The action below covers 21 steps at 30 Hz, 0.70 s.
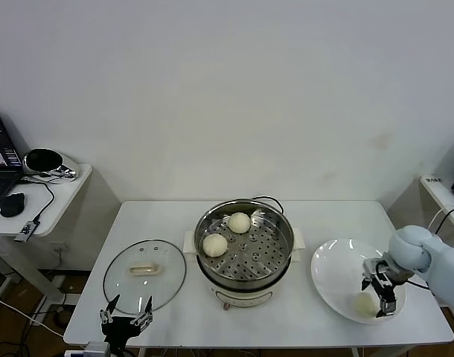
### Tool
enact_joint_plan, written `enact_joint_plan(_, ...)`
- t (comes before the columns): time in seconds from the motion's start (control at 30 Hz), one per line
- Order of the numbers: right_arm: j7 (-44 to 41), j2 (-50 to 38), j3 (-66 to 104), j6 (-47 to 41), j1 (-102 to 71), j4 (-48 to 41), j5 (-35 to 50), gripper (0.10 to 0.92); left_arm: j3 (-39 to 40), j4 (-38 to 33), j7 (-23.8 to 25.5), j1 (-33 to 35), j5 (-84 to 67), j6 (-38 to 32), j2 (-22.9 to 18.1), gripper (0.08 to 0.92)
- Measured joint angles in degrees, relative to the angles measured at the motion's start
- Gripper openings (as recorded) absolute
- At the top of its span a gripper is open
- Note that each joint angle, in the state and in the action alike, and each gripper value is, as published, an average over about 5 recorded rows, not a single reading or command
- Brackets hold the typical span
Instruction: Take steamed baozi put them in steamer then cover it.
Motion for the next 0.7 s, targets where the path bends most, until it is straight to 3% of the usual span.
enact_joint_plan(0.17, 0.2, 0.1, 0.5, -0.3, -0.5, 0.0, 0.5, 0.599, 0.0, 0.0, 0.0, -0.2, 0.0, 0.0, 0.1, 0.823)
enact_joint_plan(0.7, 0.0, -1.2, -0.1, -1.2, 2.6, 0.6, 4.5, 0.509, 0.3, -0.1, 0.0, -0.6, 0.0, 0.0, 0.2, 0.823)
